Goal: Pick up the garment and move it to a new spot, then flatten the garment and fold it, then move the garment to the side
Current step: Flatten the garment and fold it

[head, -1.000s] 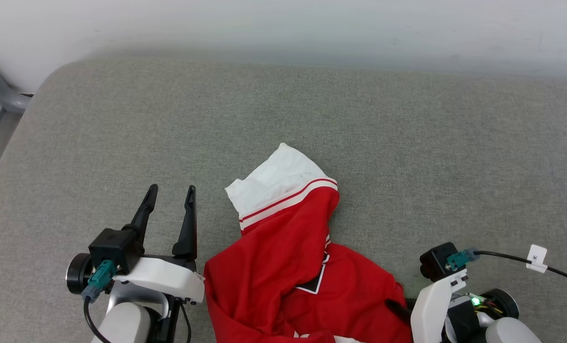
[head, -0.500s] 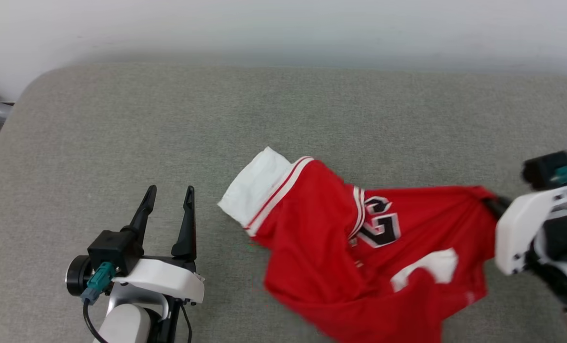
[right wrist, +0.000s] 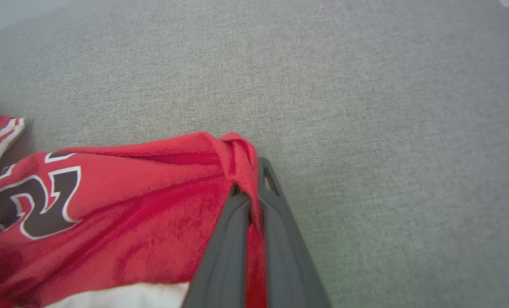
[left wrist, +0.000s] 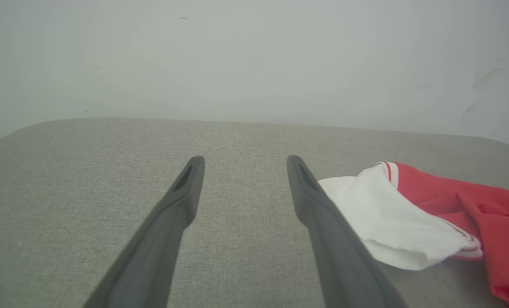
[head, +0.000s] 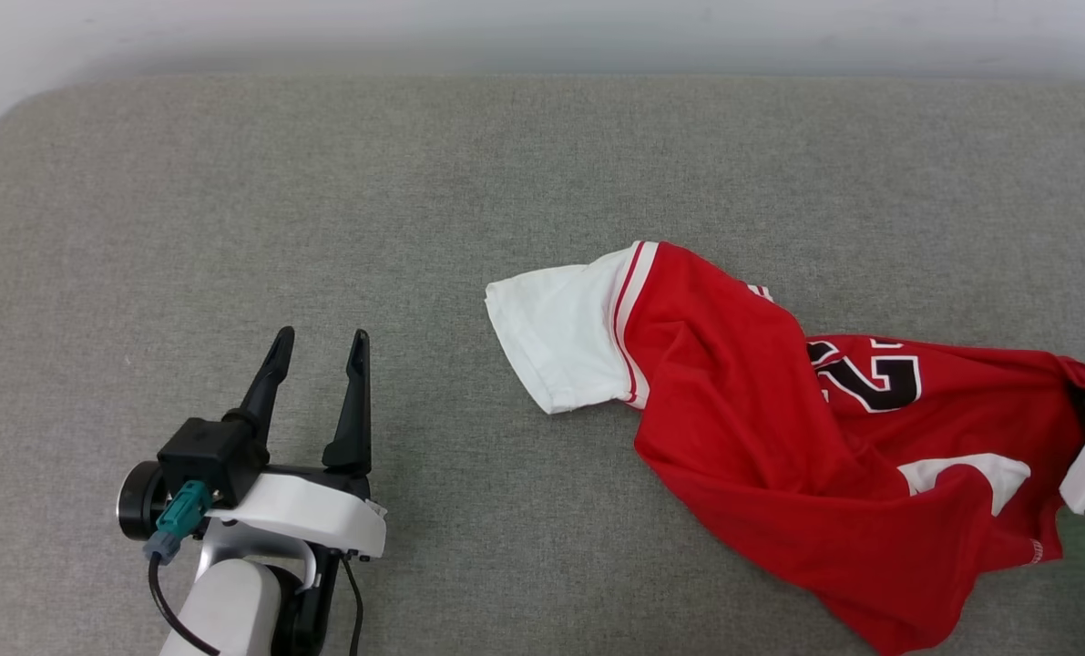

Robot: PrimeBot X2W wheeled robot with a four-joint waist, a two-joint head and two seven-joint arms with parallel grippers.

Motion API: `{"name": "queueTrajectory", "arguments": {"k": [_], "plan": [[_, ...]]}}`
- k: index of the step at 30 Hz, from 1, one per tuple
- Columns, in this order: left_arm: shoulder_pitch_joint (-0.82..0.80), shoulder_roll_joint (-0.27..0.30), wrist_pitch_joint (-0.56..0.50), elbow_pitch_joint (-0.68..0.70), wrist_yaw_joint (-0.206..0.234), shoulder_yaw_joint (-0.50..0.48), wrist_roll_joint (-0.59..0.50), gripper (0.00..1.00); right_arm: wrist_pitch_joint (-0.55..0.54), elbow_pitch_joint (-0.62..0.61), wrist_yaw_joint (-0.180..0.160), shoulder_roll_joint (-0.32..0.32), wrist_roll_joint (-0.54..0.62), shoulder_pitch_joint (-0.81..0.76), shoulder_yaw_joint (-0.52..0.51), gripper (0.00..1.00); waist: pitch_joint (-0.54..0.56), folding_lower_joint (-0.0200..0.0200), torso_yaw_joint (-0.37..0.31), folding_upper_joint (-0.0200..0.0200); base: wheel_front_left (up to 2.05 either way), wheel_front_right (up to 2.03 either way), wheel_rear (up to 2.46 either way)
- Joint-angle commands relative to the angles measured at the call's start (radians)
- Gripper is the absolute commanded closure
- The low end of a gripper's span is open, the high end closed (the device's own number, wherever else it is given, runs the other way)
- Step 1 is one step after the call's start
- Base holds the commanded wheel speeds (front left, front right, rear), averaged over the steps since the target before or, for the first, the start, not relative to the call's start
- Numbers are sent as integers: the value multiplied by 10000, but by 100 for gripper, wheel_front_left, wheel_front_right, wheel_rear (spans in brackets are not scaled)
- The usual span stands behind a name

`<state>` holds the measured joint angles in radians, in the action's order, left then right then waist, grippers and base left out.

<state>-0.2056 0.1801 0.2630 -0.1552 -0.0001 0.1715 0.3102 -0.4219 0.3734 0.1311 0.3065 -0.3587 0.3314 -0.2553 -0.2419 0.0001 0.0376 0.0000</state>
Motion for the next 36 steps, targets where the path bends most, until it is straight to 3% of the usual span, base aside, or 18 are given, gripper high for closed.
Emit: {"name": "queueTrajectory", "arguments": {"k": [1, 3, 4, 5, 14, 20, 28, 36], "plan": [[-80, -8, 25, -11, -35, -58, -60, 0, 169, 140, -9, -129, 152, -4, -57, 100, -80, -1, -17, 0, 0, 0, 0], [-89, -16, 25, -32, -49, -82, -67, 0, 469, 376, -9, -267, 111, 124, -136, 100, -109, -1, -33, 0, 0, 0, 0], [-90, -21, 25, -48, -56, -90, -69, 0, 675, 422, -7, -357, 131, 190, -151, 43, -106, -1, -40, 0, 0, 0, 0], [-91, -18, 25, -71, -73, -105, -75, 0, 900, 446, -7, -446, 150, 245, -168, 0, -91, -1, -49, 0, 0, 0, 0], [189, -99, 25, -285, -92, -165, -159, 0, 3425, -256, -7, -1190, 635, -172, -127, 0, 609, -1, -146, 0, 0, 0, 0], [549, -125, 25, -391, -29, -172, -156, 0, 3729, -1372, -7, -1767, 854, -1218, 197, 0, 1246, -1, -253, 0, 0, 0, 0], [927, -25, -28, -301, 82, -167, -92, 0, 1759, -2982, -7, -2319, 501, -3168, 798, 0, 1688, -1, -482, 0, 0, 0, 0], [1006, 10, -164, -175, 114, -39, -61, 0, -443, -3901, -7, -2048, 37, -3787, 984, 0, 1763, -1, -574, 0, 0, 0, 0]]}}
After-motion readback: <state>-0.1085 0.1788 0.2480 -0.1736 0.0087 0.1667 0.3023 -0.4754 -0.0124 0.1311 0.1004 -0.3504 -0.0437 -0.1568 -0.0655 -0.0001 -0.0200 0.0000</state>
